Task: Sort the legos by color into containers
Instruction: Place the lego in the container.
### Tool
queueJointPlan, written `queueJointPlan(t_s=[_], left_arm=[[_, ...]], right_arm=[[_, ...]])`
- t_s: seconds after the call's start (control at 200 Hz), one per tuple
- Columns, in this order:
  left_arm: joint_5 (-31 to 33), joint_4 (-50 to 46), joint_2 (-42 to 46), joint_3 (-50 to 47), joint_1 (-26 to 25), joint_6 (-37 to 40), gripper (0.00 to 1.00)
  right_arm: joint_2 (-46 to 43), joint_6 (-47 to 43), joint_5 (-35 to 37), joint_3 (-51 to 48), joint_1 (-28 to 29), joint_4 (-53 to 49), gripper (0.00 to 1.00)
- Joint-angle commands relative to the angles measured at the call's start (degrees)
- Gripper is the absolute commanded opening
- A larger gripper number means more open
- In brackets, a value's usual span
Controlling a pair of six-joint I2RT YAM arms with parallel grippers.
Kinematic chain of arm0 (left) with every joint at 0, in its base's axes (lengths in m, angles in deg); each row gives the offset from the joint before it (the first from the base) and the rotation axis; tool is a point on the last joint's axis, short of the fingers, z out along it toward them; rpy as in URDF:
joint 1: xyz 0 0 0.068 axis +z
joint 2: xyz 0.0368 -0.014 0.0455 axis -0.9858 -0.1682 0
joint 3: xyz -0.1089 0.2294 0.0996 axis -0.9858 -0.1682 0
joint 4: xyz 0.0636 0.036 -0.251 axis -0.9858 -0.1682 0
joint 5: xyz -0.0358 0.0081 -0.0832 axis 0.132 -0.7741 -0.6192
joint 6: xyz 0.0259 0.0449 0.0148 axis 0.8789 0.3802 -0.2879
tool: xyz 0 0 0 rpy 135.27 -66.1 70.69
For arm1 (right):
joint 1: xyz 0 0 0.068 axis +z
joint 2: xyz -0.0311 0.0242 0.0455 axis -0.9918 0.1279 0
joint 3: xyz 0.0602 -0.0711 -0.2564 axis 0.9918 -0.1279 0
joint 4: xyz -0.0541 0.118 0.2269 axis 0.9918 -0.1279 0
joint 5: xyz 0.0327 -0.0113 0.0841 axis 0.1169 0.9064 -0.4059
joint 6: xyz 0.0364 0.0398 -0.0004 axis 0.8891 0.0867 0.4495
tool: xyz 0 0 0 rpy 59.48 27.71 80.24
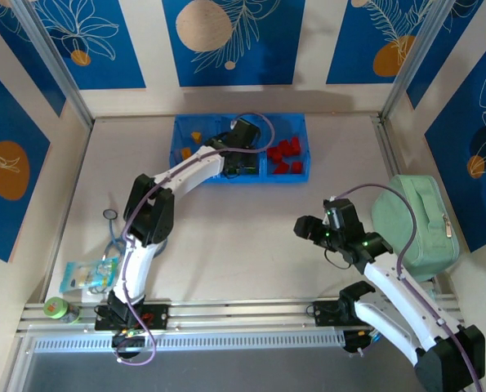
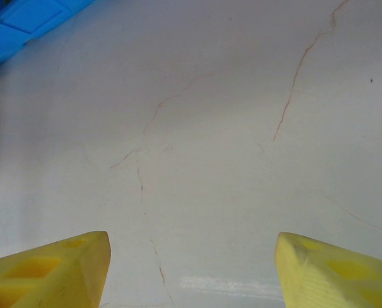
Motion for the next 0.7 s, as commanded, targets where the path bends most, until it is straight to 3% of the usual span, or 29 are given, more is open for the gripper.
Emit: queueJointPlan(t_s=[0.0, 0.26, 0.495, 0.695], left_arm=[[-1.0, -2.7, -1.8, 4.5, 1.0, 1.8, 0.27], [-0.7, -2.3, -0.2, 3.9, 1.2, 2.6, 0.55], [1.2, 4.6, 9.7, -6.1, 1.0, 4.0, 0.59], [4.7, 13.7, 23.5, -21.9, 0.9, 5.5, 0.62]], right_arm=[[-0.6, 0.9, -0.2, -0.6, 0.1, -1.6, 0.69], [-0.6, 0.2, -0.2, 0.7, 0.1, -2.1, 0.68], [-0.8, -1.5, 0.5, 2.1, 0.1, -1.6, 0.70], [-0.8, -6.7, 4.2, 6.9, 0.1, -0.6, 0.73]])
